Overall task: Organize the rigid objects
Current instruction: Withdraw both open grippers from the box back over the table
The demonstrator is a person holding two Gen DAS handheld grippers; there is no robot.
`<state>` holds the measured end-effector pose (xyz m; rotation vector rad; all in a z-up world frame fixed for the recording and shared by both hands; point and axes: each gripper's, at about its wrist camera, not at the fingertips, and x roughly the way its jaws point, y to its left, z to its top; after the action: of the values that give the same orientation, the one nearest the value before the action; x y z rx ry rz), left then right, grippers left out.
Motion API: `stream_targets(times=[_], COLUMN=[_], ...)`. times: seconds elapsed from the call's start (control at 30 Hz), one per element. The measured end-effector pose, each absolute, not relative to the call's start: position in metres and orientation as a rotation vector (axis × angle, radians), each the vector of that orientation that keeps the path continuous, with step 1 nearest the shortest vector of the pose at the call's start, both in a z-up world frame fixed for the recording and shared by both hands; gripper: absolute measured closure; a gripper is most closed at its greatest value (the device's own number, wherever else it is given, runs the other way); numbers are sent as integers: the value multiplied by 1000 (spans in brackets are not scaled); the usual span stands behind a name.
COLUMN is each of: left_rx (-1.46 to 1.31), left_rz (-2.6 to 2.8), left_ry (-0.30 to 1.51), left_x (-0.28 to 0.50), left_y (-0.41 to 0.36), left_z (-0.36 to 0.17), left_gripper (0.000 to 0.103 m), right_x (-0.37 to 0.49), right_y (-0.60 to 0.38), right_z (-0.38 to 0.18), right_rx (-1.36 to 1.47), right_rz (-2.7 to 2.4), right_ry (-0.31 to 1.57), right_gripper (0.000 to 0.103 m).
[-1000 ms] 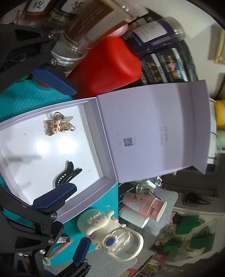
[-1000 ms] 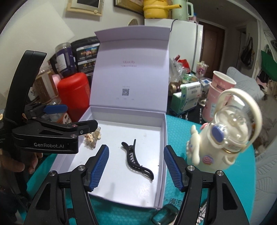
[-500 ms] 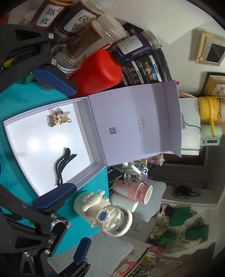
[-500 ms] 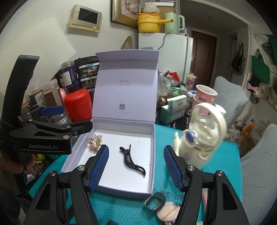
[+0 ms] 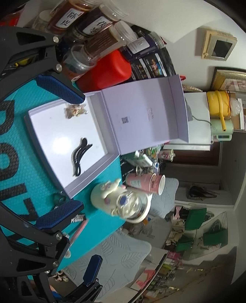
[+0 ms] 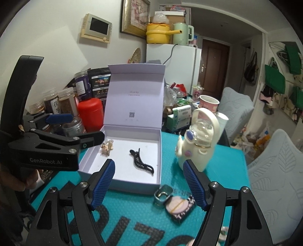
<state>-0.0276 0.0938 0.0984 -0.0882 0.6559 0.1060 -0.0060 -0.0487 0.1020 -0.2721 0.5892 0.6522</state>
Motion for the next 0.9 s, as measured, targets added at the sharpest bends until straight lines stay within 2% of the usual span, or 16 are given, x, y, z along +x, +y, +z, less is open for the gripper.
stream_targets(times=[0.5,0.9], left_rx=[-62,-111], left_rz=[12,-23], left_ry=[650,719], left_x=[-52,-63], left_y=[59,42], left_z=[85,55], left_gripper=[0,0], right_x=[-42,-56], right_y=[-91,-131], right_z=[94,59], right_rx=[-220,-124], right_rz=[580,523], right_ry=[595,657], right_gripper=[28,28])
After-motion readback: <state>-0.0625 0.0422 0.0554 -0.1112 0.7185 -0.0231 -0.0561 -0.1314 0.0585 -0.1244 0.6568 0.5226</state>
